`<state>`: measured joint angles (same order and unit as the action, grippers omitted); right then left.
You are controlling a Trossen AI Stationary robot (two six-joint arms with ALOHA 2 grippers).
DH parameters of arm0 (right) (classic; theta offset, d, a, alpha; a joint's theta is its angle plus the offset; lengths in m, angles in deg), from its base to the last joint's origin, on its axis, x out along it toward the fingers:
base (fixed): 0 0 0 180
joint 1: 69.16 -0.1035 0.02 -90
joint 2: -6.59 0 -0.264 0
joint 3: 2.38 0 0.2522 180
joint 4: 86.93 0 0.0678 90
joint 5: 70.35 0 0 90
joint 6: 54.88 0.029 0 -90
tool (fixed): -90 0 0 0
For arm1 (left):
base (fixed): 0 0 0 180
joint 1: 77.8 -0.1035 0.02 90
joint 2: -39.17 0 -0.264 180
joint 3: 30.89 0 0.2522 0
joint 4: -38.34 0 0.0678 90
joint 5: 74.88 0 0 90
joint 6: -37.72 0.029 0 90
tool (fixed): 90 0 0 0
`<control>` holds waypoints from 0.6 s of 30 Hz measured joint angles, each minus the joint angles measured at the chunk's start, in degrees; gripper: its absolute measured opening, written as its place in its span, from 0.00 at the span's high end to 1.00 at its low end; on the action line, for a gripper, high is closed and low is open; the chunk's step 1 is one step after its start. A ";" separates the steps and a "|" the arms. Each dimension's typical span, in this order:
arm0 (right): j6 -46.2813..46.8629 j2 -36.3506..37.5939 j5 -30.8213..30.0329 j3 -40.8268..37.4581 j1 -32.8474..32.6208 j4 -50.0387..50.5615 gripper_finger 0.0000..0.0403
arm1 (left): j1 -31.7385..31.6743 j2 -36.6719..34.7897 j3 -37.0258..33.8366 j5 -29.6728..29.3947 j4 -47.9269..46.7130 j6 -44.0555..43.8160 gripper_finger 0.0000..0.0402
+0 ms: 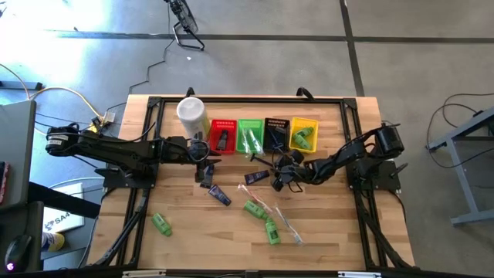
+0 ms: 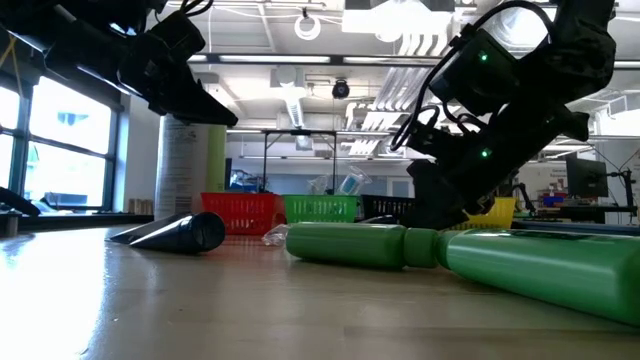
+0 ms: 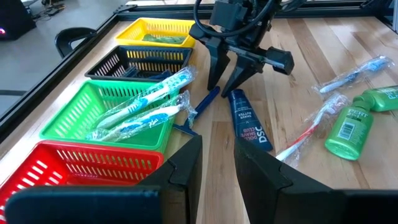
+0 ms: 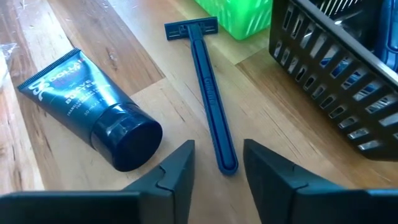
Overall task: Pick & Place Travel size toiletries
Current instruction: Put the blue razor into the black bin
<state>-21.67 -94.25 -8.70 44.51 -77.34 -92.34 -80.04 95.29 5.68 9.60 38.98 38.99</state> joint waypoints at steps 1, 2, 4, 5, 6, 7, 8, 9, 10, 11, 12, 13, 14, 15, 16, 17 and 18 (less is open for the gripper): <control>0.00 0.00 0.08 0.00 0.00 0.00 0.71 | 0.00 0.00 0.00 -0.02 0.00 0.00 0.78; 0.00 0.00 0.19 0.00 0.00 0.00 0.73 | 0.00 0.00 0.00 0.00 0.00 0.00 0.78; 0.00 0.00 0.27 0.00 0.00 0.02 0.78 | 0.00 0.00 0.00 -0.02 0.00 0.00 0.78; 0.00 0.00 0.34 0.00 0.00 0.02 0.80 | 0.00 0.00 0.00 -0.02 0.00 0.00 0.78; 0.00 0.00 0.36 0.00 0.00 0.02 0.81 | 0.00 0.00 -0.01 -0.02 0.00 0.00 0.78; 0.00 0.00 0.36 0.00 -0.02 0.02 0.83 | 0.00 0.00 0.00 -0.02 0.00 0.00 0.78; 0.00 0.00 0.37 0.00 -0.02 0.02 0.85 | 0.00 0.00 0.00 -0.04 0.00 -0.01 0.78; 0.00 0.00 0.40 0.00 -0.02 0.02 0.87 | 0.00 0.00 0.00 -0.05 0.00 -0.02 0.78; 0.00 0.00 0.42 0.00 -0.04 0.02 0.88 | 0.00 0.00 0.00 -0.14 0.00 0.00 0.78; 0.00 0.00 0.41 0.00 -0.04 0.04 0.89 | 0.00 0.00 0.00 -0.24 0.00 -0.02 0.78; 0.00 0.00 0.40 0.00 -0.04 0.04 0.90 | 0.00 0.00 0.00 -0.24 0.00 -0.02 0.78; 0.00 0.00 0.40 -0.02 -0.04 0.07 0.91 | 0.00 0.00 0.00 -0.24 0.00 -0.02 0.78; 0.00 0.00 0.40 -0.03 -0.04 0.07 0.91 | 0.00 0.00 0.00 -0.24 0.00 -0.02 0.78; 0.02 0.00 0.40 -0.03 -0.05 0.07 0.91 | 0.00 0.00 0.00 -0.24 0.00 -0.02 0.78; 0.03 0.00 0.40 -0.03 -0.07 0.07 0.91 | 0.00 0.00 0.00 -0.24 0.00 -0.02 0.78; 0.11 0.13 0.40 -0.03 -0.07 0.11 0.91 | 0.00 0.00 0.00 -0.24 0.00 -0.02 0.78; 0.11 0.45 0.63 -0.03 -0.07 0.29 0.91 | 0.00 0.00 0.00 -0.24 0.00 -0.02 0.78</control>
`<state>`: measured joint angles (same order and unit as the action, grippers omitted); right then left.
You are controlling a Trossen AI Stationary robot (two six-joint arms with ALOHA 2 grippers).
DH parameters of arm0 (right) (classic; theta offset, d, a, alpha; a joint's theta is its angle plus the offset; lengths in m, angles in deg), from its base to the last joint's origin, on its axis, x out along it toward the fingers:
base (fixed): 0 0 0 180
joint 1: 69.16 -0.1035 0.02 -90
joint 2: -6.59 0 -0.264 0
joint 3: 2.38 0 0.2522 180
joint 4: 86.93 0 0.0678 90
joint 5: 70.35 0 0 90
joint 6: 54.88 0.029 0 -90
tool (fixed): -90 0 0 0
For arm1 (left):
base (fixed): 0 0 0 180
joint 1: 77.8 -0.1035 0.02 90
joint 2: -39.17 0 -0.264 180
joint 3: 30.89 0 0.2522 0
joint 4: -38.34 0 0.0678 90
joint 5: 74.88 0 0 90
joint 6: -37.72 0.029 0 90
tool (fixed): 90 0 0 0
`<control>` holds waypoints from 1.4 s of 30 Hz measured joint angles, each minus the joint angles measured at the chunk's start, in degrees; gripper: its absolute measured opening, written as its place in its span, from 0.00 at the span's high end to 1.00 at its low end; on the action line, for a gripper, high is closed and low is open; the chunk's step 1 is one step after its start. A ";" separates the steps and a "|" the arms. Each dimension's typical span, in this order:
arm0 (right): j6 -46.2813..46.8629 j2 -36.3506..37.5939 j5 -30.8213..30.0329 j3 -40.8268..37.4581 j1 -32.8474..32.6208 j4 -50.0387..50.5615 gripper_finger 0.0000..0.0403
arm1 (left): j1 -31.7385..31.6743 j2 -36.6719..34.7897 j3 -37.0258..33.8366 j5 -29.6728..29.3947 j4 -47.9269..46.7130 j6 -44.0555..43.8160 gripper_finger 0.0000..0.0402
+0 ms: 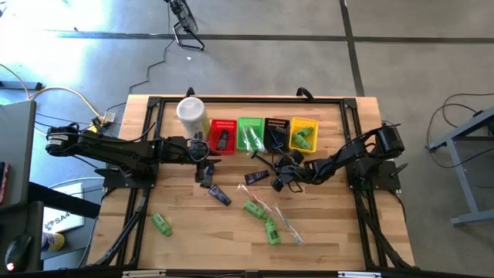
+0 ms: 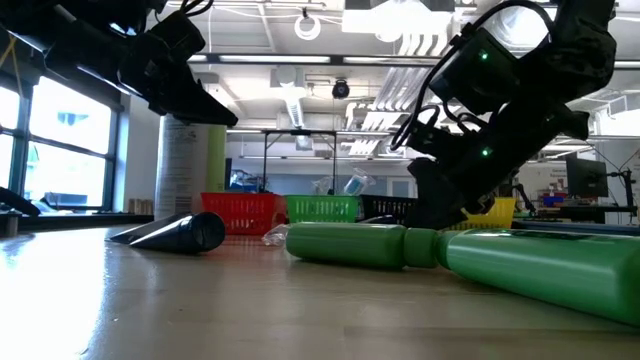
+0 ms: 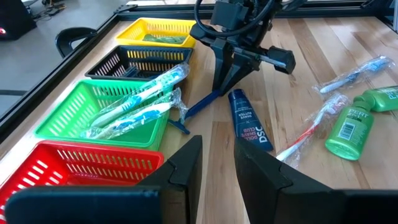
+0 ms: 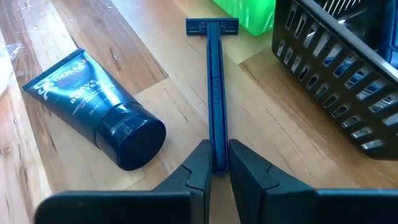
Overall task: Pick & Place Travel size toiletries
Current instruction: Put the blue razor into the black bin
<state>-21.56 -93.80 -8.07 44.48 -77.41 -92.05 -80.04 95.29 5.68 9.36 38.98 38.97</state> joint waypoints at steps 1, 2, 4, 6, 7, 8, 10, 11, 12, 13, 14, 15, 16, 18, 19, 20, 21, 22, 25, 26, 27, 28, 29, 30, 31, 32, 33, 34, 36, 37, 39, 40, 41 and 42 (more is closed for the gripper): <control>0.00 0.27 0.42 -0.04 0.02 0.13 0.91 | 0.00 0.00 0.00 0.00 0.00 0.00 0.78; 0.01 0.56 0.85 -0.06 0.04 0.26 0.91 | 0.00 0.00 0.00 0.00 0.00 0.00 0.78; 0.02 1.32 1.52 -0.16 -0.17 0.88 0.92 | 0.00 0.00 0.00 0.02 -0.02 0.00 0.78; -0.04 2.39 2.13 -0.22 -0.75 1.73 0.93 | 0.00 0.00 0.00 0.02 -0.02 -0.02 0.78; -0.04 3.04 2.20 -0.22 -1.00 2.38 0.93 | 0.00 0.00 0.00 0.02 -0.02 -0.01 0.78; -0.04 3.69 2.14 -0.22 -1.37 2.80 0.93 | 0.00 0.00 0.00 0.02 -0.02 -0.01 0.78; 0.06 5.07 1.80 -0.22 -2.14 4.01 0.93 | 0.00 0.00 0.00 0.04 -0.02 -0.02 0.78; 0.04 5.66 1.64 -0.22 -2.53 4.45 0.93 | 0.00 0.00 0.00 0.04 -0.02 -0.02 0.78; 0.06 6.22 1.35 -0.22 -2.91 4.46 0.93 | 0.00 0.00 0.00 0.04 0.00 -0.02 0.78; 0.06 6.97 1.19 -0.22 -3.21 4.54 0.93 | 0.00 0.00 0.00 0.04 -0.02 -0.02 0.78; 0.05 7.88 1.05 -0.22 -3.51 5.00 0.93 | 0.00 0.00 0.00 0.04 -0.02 -0.02 0.78; 0.06 8.86 0.98 -0.22 -3.77 5.42 0.93 | 0.00 0.00 0.00 0.04 0.00 -0.02 0.78; 0.06 9.77 0.91 -0.19 -3.98 5.72 0.93 | 0.00 0.00 0.00 0.06 -0.01 -0.02 0.78; 0.02 11.17 0.94 -0.15 -4.44 6.25 0.93 | 0.00 0.00 0.00 0.07 0.00 -0.02 0.78; -0.04 12.10 1.00 -0.15 -4.76 6.97 0.93 | 0.00 0.00 0.00 0.07 -0.01 -0.02 0.78; -0.08 13.08 0.98 -0.17 -5.04 7.22 0.93 | 0.00 0.00 0.00 0.07 -0.02 -0.02 0.78; -0.11 14.02 0.96 -0.15 -5.33 7.04 0.93 | 0.00 0.00 0.00 0.09 -0.01 -0.02 0.78; -0.12 14.80 0.79 -0.10 -5.64 6.85 0.93 | 0.00 0.00 0.00 0.11 -0.01 -0.02 0.78; -0.51 17.29 0.26 -0.11 -6.63 7.24 0.93 | 0.00 0.00 0.00 0.31 -0.02 -0.04 0.78; -0.59 18.14 -0.57 -0.11 -6.94 7.05 0.93 | 0.00 0.00 0.00 0.29 0.00 -0.04 0.78; -0.59 18.85 -1.50 -0.09 -7.23 6.76 0.93 | 0.00 0.00 0.00 0.31 0.00 -0.04 0.78; -0.61 19.53 -2.68 -0.09 -7.47 6.74 0.93 | 0.00 0.00 0.00 0.28 -0.01 -0.04 0.78; -0.62 20.20 -4.17 -0.09 -7.73 6.97 0.93 | 0.00 0.00 0.00 0.28 -0.01 -0.04 0.78; -0.63 20.83 -5.64 -0.09 -7.98 7.10 0.93 | 0.00 0.00 0.00 0.28 0.00 -0.04 0.78; -0.62 21.38 -7.25 -0.09 -8.10 6.79 0.93 | 0.00 0.00 0.00 0.28 -0.01 -0.04 0.78; -0.61 21.91 -9.14 -0.09 -8.19 6.55 0.93 | 0.00 0.00 0.00 0.28 -0.01 -0.03 0.78; -0.59 22.38 -10.91 -0.09 -8.25 6.57 0.93 | 0.00 0.00 0.00 0.26 0.00 -0.04 0.78; -0.43 22.53 -12.86 -0.09 -8.26 6.51 0.93 | 0.00 0.00 0.00 0.27 0.00 -0.02 0.78; -0.22 22.52 -15.99 -0.09 -8.24 5.90 0.93 | 0.00 0.00 0.00 0.26 0.00 -0.04 0.78; -0.18 22.52 -17.27 -0.09 -8.24 5.74 0.93 | 0.00 0.00 0.00 0.26 0.00 -0.04 0.78; -0.04 22.40 -19.46 -0.07 -8.00 4.88 0.93 | 0.00 0.00 0.00 0.26 -0.02 -0.04 0.78; 0.60 22.17 -20.31 -0.07 -7.79 4.57 0.93 | 0.00 0.00 0.00 0.25 -0.01 -0.04 0.78; 1.62 21.95 -20.88 -0.07 -7.47 4.58 0.93 | 0.00 0.00 0.00 0.24 0.00 -0.04 0.78; 2.68 21.65 -21.33 -0.07 -7.13 4.60 0.93 | 0.00 0.00 0.00 0.24 0.00 -0.04 0.78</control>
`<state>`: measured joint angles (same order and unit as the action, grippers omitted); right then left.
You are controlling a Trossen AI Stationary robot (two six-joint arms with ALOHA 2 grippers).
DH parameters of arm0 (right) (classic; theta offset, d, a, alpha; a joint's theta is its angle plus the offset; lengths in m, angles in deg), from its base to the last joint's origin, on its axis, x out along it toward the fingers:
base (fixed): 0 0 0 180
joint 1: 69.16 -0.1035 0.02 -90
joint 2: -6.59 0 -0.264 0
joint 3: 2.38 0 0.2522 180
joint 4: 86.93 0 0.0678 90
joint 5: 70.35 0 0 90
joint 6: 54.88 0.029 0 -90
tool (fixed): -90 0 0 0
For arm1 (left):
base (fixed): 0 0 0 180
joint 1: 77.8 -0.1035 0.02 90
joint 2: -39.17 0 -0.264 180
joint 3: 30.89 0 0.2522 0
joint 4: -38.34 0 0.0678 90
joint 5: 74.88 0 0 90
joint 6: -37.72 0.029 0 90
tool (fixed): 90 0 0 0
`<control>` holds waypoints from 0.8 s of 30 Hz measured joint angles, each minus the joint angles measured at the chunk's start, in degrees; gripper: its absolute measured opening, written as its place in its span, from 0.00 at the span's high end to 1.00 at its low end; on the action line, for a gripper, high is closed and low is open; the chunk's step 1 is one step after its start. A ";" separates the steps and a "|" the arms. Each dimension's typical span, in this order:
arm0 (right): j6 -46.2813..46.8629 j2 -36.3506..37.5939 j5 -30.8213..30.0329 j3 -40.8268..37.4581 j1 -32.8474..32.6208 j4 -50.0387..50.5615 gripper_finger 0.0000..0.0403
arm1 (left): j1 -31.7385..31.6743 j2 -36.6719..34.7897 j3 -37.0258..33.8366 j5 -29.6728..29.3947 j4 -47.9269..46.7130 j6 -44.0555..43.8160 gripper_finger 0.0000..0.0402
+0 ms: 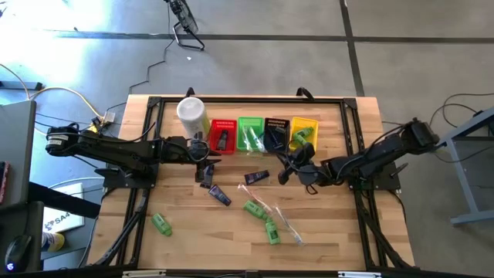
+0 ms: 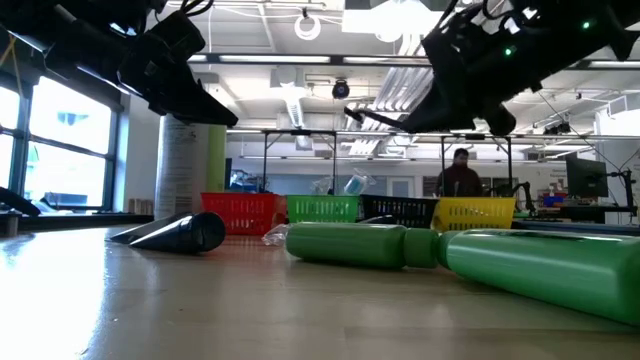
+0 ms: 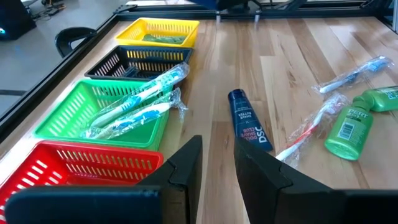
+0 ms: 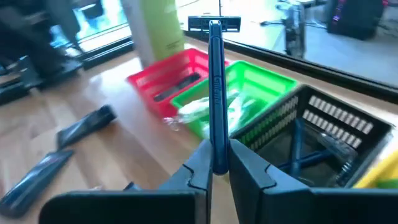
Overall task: Pick & Place Travel size toiletries
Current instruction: Put the blue razor into the black bin
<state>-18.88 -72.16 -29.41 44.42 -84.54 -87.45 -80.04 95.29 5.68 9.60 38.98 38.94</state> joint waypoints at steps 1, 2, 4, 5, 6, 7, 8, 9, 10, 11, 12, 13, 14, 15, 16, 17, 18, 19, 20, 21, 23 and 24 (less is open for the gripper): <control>0.90 -0.27 -0.11 0.00 0.44 -0.01 0.93 | 0.00 0.00 0.00 0.00 0.00 0.00 0.78; 1.68 -0.46 -0.17 0.00 0.89 -0.02 0.93 | 0.00 0.00 0.00 0.00 0.00 0.01 0.78; 3.02 -0.92 -0.37 0.00 1.71 -0.13 0.93 | 0.00 0.00 0.00 -0.02 0.00 0.01 0.78; 3.32 -1.39 -0.44 0.00 2.16 -0.45 0.93 | 0.00 0.00 0.00 -0.02 0.00 -0.01 0.78; 3.40 -1.75 -0.44 0.00 2.55 -0.60 0.93 | 0.00 0.00 0.00 -0.02 0.01 0.01 0.78; 3.40 -2.09 -0.50 0.00 2.94 -0.61 0.93 | 0.00 0.00 0.00 -0.02 0.00 0.01 0.78; 3.40 -2.40 -0.60 0.00 3.40 -0.79 0.93 | 0.00 0.00 0.00 -0.03 0.00 0.00 0.78; 3.41 -2.71 -0.73 0.00 3.95 -0.97 0.93 | 0.00 0.00 0.00 -0.04 0.00 0.01 0.78; 3.42 -3.05 -0.73 0.00 4.51 -0.98 0.93 | 0.00 0.00 0.00 -0.04 0.00 0.00 0.78; 3.42 -3.23 -0.77 0.00 5.15 -0.86 0.93 | 0.00 0.00 0.00 -0.04 0.00 0.01 0.78; 3.42 -3.30 -0.65 0.00 5.82 -0.50 0.93 | 0.00 0.00 -0.01 -0.05 0.00 0.00 0.78; 3.42 -3.30 -0.31 0.00 6.57 -0.17 0.93 | 0.00 0.00 0.00 -0.07 0.00 0.01 0.78; 3.46 -3.28 0.11 0.00 7.34 0.05 0.93 | 0.00 0.00 0.00 -0.17 0.00 0.01 0.78; 3.47 -3.28 0.62 0.00 8.03 0.39 0.93 | 0.00 0.00 0.00 -0.26 0.00 0.01 0.78; 3.49 -3.28 1.28 0.00 8.74 0.78 0.93 | 0.00 0.00 0.00 -0.26 0.00 0.01 0.78; 3.49 -3.28 1.88 0.00 9.44 0.99 0.93 | 0.00 0.00 0.00 -0.26 0.00 0.01 0.78; 3.48 -3.28 2.63 0.00 10.11 1.03 0.93 | 0.00 0.00 0.00 -0.26 0.00 0.01 0.78; 3.47 -3.28 3.37 0.00 10.73 1.05 0.93 | 0.00 0.00 0.00 -0.25 0.00 0.01 0.78; 3.47 -3.28 4.25 0.02 11.30 1.32 0.93 | 0.00 0.00 0.00 -0.25 0.00 0.01 0.78; 3.52 -3.28 4.87 0.02 11.81 2.01 0.93 | 0.00 0.00 0.00 -0.24 0.00 0.01 0.78; 4.53 -3.28 5.64 0.02 12.45 4.14 0.93 | 0.00 0.00 0.00 -0.24 0.00 0.01 0.78; 5.60 -3.28 5.69 0.02 12.63 5.21 0.93 | 0.00 0.00 0.00 -0.24 0.00 0.01 0.78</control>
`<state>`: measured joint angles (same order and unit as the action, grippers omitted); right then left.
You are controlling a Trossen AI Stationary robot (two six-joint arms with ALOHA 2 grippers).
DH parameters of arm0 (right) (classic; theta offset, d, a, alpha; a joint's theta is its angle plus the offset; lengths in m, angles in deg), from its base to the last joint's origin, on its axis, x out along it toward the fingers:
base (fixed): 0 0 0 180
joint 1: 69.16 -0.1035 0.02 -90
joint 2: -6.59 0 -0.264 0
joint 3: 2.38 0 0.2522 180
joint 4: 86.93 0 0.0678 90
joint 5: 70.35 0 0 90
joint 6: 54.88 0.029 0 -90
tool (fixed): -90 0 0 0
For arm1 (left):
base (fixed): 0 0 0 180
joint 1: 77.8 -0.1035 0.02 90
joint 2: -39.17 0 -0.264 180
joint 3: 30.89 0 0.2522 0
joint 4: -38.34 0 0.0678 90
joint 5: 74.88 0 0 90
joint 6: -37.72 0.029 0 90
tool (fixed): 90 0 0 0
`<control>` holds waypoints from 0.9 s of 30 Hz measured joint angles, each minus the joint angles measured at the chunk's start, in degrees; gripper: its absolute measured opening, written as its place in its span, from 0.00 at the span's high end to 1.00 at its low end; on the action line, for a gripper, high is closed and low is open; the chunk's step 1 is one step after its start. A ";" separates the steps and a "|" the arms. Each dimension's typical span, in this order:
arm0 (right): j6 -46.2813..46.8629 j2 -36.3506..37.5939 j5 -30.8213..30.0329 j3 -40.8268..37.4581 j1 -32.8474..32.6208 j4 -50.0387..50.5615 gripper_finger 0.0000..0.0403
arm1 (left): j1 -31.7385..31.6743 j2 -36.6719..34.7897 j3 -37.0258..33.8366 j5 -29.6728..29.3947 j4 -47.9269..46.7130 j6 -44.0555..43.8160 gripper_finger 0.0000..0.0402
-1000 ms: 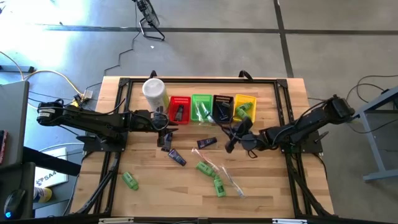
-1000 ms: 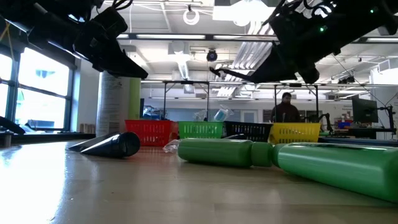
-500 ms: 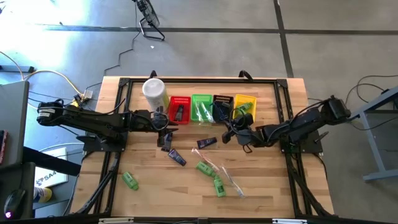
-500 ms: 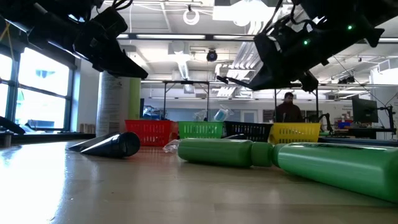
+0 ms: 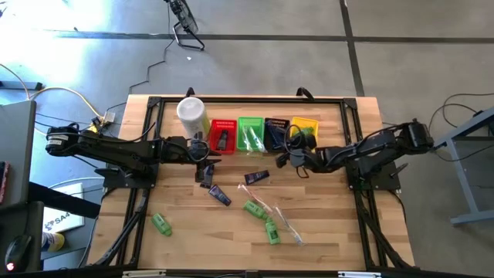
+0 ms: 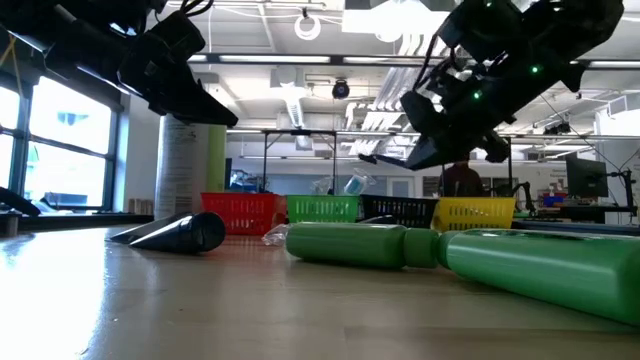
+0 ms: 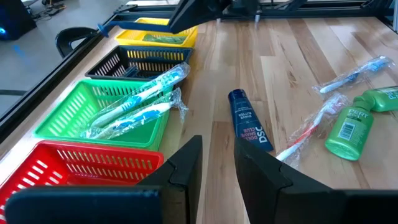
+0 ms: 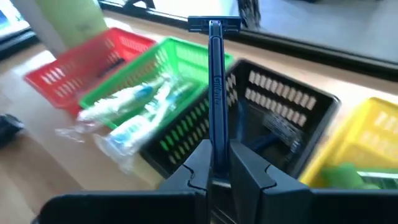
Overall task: Pick & Place Travel size toiletries
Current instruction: Put the blue razor into the black bin, then adjust the bins
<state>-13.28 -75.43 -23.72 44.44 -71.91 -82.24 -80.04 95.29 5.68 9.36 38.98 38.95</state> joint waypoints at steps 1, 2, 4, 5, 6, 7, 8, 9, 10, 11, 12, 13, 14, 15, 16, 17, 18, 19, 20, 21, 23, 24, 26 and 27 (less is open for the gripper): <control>0.93 0.00 0.01 0.00 0.20 1.06 0.93 | 0.00 0.00 0.00 0.01 0.00 0.00 0.78; 1.84 0.00 0.05 0.00 0.31 2.19 0.93 | 0.00 0.00 0.00 0.02 0.00 0.00 0.78; 3.35 0.00 0.23 0.00 0.32 4.11 0.93 | 0.00 0.00 0.00 0.02 0.00 0.00 0.78; 3.87 0.00 0.38 0.00 0.32 4.54 0.93 | 0.00 0.00 -0.01 0.02 0.01 0.00 0.78; 4.43 0.00 0.64 0.00 0.29 4.83 0.93 | 0.00 0.00 0.00 0.02 0.00 0.00 0.78; 4.87 0.00 1.15 0.00 0.29 5.12 0.93 | 0.00 0.00 0.00 0.02 0.00 0.00 0.78; 5.03 0.00 1.58 0.00 0.29 5.31 0.93 | 0.00 0.00 0.00 0.04 0.00 0.00 0.78; 5.08 0.00 1.83 0.00 0.29 5.35 0.93 | 0.00 0.00 0.00 0.04 0.00 0.00 0.78; 5.12 0.00 1.87 0.00 0.29 5.32 0.93 | 0.00 0.00 0.00 0.04 0.00 0.00 0.78; 5.12 0.00 1.92 0.00 0.29 5.30 0.93 | 0.00 0.00 0.00 0.04 0.00 0.00 0.78; 5.14 0.00 1.99 0.00 0.29 5.25 0.93 | 0.00 0.00 0.00 0.04 0.00 0.00 0.78; 5.14 0.00 2.08 0.00 0.29 5.16 0.92 | 0.00 0.00 0.00 0.05 0.00 0.00 0.78; 5.14 0.00 2.13 0.00 0.29 5.01 0.91 | 0.00 0.00 0.00 0.05 0.00 0.00 0.78; 5.18 0.00 1.86 0.00 0.29 4.69 0.89 | 0.00 0.00 0.00 0.07 0.00 0.00 0.78; 5.44 0.00 1.65 0.00 0.29 4.23 0.86 | 0.00 0.00 0.00 0.07 0.00 0.00 0.78; 5.81 0.00 1.49 0.00 0.29 3.99 0.84 | 0.00 0.00 0.00 0.08 0.00 0.00 0.78; 6.23 0.00 1.40 0.00 0.37 4.00 0.81 | 0.00 0.00 0.00 0.10 0.00 0.00 0.78; 6.58 0.00 1.29 0.00 0.53 4.06 0.78 | 0.00 0.00 0.00 0.28 0.00 -0.01 0.78; 6.73 0.00 1.12 0.00 0.64 4.06 0.75 | 0.00 0.00 0.00 0.28 0.00 0.00 0.78; 6.81 0.00 0.96 0.00 0.70 4.06 0.72 | 0.00 0.00 0.00 0.28 0.00 0.00 0.78; 6.80 0.00 0.89 0.00 0.99 4.06 0.67 | 0.00 0.00 0.00 0.28 0.00 0.00 0.78; 6.80 0.00 0.89 0.00 1.02 4.08 0.65 | 0.00 0.00 0.00 0.28 0.00 0.00 0.78; 6.80 0.00 0.89 0.00 1.02 4.08 0.63 | 0.00 0.00 0.00 0.28 0.00 0.00 0.78; 6.77 0.00 0.89 0.00 1.00 4.14 0.63 | 0.00 0.00 0.00 0.28 0.00 0.00 0.78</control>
<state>-6.51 -75.43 -22.83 44.44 -70.91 -78.11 -80.04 95.29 5.68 9.65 38.98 38.95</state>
